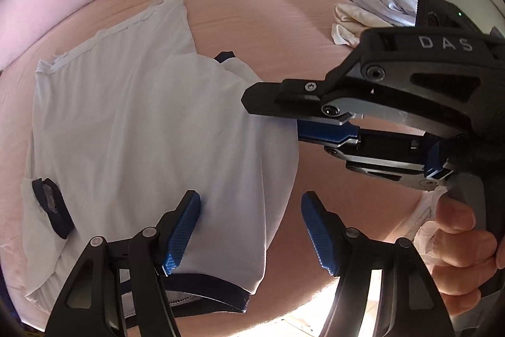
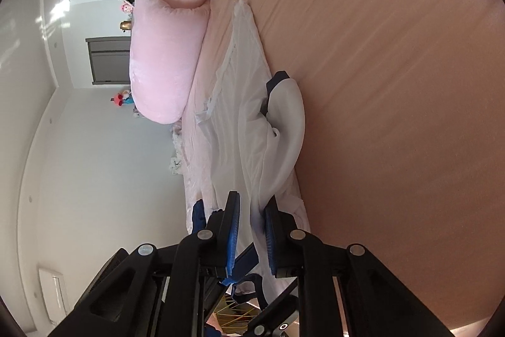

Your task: Fold clothes

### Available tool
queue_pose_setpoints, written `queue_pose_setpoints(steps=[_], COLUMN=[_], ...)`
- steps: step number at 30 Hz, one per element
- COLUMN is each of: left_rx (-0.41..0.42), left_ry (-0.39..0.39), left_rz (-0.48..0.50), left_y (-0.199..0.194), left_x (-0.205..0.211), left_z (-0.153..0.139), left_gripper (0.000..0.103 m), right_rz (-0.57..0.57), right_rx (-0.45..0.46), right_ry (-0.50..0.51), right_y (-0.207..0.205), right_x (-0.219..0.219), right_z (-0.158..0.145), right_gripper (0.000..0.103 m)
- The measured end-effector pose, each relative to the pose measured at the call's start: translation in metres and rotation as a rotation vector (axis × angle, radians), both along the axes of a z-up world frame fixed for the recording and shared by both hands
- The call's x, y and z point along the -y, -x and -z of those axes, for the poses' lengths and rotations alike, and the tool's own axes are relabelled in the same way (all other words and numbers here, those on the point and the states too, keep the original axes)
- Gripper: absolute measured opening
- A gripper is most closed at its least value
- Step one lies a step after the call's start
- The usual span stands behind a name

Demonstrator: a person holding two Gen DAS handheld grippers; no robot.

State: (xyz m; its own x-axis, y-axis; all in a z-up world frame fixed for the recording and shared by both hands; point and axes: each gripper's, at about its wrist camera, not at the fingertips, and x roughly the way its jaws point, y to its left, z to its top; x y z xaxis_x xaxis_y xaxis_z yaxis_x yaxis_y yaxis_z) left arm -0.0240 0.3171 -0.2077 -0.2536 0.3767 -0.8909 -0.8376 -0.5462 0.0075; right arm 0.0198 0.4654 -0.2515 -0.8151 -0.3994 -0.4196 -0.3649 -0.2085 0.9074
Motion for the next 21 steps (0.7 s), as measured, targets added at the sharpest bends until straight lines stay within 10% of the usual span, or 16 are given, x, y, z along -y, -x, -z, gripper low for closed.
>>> queue_pose_setpoints(steps=[8, 14, 21], left_rx=[-0.302, -0.272, -0.207], left_ry=[0.095, 0.128, 0.096], left_rz=[0.063, 0.03, -0.079], left_y=[-0.013, 0.0, 0.015], left_x=[-0.029, -0.032, -0.025], left_z=[0.009, 0.026, 0.031], left_gripper=[0.065, 0.065, 0.089], right_rz=[0.021, 0.043, 0.035], right_rx=[-0.017, -0.002, 0.011], right_ry=[0.036, 0.078, 0.121], right_y=[-0.008, -0.017, -0.015], right_x=[-0.007, -0.01, -0.007], right_z=[0.004, 0.014, 0.024], right_gripper=[0.014, 0.014, 0.014])
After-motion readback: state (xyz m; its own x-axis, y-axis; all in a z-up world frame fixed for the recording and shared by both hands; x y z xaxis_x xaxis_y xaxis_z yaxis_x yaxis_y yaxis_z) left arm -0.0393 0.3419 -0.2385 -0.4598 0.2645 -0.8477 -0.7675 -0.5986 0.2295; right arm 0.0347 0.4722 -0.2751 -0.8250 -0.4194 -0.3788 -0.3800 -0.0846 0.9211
